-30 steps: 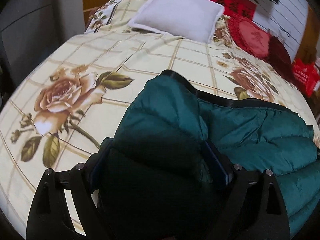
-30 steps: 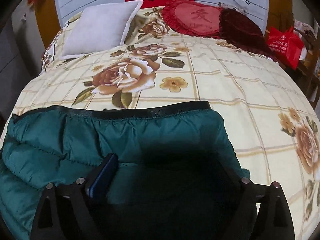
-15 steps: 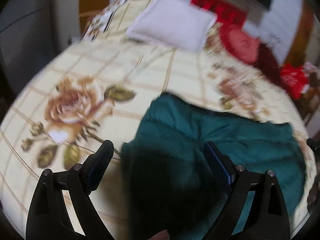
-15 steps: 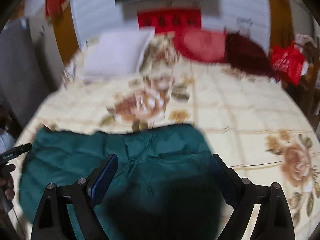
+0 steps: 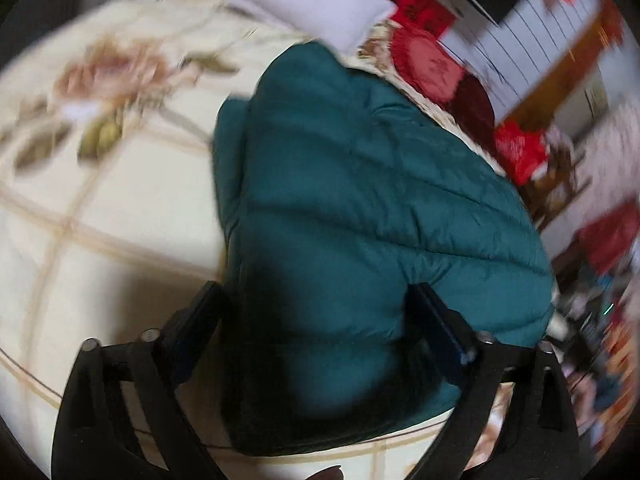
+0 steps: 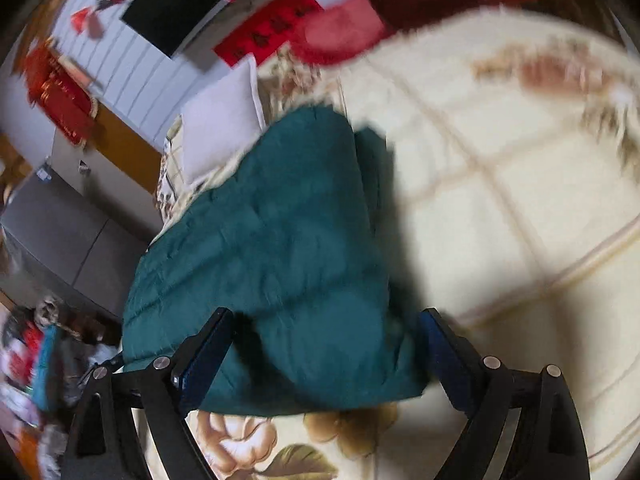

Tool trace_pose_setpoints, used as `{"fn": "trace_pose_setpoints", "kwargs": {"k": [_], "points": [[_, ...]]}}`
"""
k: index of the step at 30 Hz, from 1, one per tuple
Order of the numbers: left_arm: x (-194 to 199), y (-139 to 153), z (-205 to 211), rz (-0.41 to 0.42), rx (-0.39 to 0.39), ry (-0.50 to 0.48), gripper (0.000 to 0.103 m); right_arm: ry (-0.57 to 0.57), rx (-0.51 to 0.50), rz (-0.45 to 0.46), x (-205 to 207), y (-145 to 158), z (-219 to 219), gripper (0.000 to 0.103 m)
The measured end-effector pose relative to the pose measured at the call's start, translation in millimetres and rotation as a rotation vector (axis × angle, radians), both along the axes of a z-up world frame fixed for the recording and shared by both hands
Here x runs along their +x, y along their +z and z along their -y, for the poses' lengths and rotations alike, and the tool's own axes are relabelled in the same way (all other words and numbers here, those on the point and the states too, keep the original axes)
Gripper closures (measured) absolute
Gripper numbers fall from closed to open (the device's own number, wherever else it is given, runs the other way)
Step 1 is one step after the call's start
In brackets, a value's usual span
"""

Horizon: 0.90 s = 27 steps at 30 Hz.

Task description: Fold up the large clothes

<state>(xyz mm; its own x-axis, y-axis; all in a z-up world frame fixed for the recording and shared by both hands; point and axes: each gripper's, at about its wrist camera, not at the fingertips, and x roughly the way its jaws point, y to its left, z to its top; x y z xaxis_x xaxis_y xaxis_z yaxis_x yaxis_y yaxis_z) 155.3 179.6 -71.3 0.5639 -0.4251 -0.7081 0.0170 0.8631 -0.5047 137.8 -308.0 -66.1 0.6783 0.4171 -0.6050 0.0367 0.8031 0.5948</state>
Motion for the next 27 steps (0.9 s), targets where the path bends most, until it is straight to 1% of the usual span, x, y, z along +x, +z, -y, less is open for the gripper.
{"fn": "trace_pose_setpoints", "kwargs": {"k": [1,2,4,5,6,7,8,9,10,11,13,15,17,18,19,22,23,24,25,26,27], "points": [[-3,1,1,0.019,-0.006,0.009,0.002,0.009,-0.027,0.016,0,3,-4,0.010],[-4,1,6,0.018,0.020,-0.003,0.002,0.035,-0.061,0.009,4,5,-12,0.010],[-6,2,10,0.016,0.032,-0.018,0.001,0.051,-0.082,0.027,7,6,-20,0.010],[-7,4,12,0.008,0.035,-0.019,0.001,0.050,-0.109,0.035,9,7,-25,0.013],[-8,5,15,0.008,0.034,-0.020,0.001,0.051,-0.110,0.040,11,7,-26,0.020],[-9,9,18,0.024,0.051,-0.019,0.007,0.043,-0.102,0.049,14,7,-25,0.025],[-13,15,26,0.068,0.095,-0.033,0.023,0.027,-0.093,0.060,16,7,-23,0.034],[-15,23,35,0.107,0.155,-0.039,0.031,0.010,-0.080,0.075,19,8,-20,0.041],[-15,28,40,0.126,0.197,-0.031,0.040,-0.003,-0.072,0.085,23,9,-19,0.043],[-14,33,48,0.143,0.241,-0.010,0.044,-0.007,-0.081,0.091,27,9,-21,0.046],[-3,35,52,0.144,0.252,0.029,0.046,-0.018,-0.097,0.105,35,11,-23,0.049],[5,38,50,0.155,0.235,0.043,0.051,-0.037,-0.092,0.121,36,15,-22,0.056],[5,38,48,0.155,0.218,0.018,0.057,-0.048,-0.053,0.138,31,20,-18,0.059],[2,37,44,0.156,0.220,0.003,0.059,-0.047,-0.012,0.138,25,22,-14,0.061],[-2,38,42,0.161,0.225,-0.026,0.061,-0.042,0.007,0.126,23,23,-11,0.061],[-15,37,28,0.137,0.182,-0.087,0.061,0.007,0.001,0.100,10,26,-10,0.061],[-18,36,21,0.135,0.160,-0.103,0.055,0.022,-0.019,0.081,6,26,-9,0.059],[-18,35,19,0.128,0.149,-0.109,0.050,0.018,-0.030,0.062,6,23,-6,0.047],[-15,33,12,0.112,0.126,-0.113,0.042,0.000,-0.037,0.051,9,21,-1,0.040],[-7,31,3,0.076,0.076,-0.110,0.035,-0.037,-0.018,0.051,10,18,7,0.028],[-1,31,-2,0.047,0.041,-0.107,0.032,-0.056,0.009,0.055,11,17,14,0.022]]}}
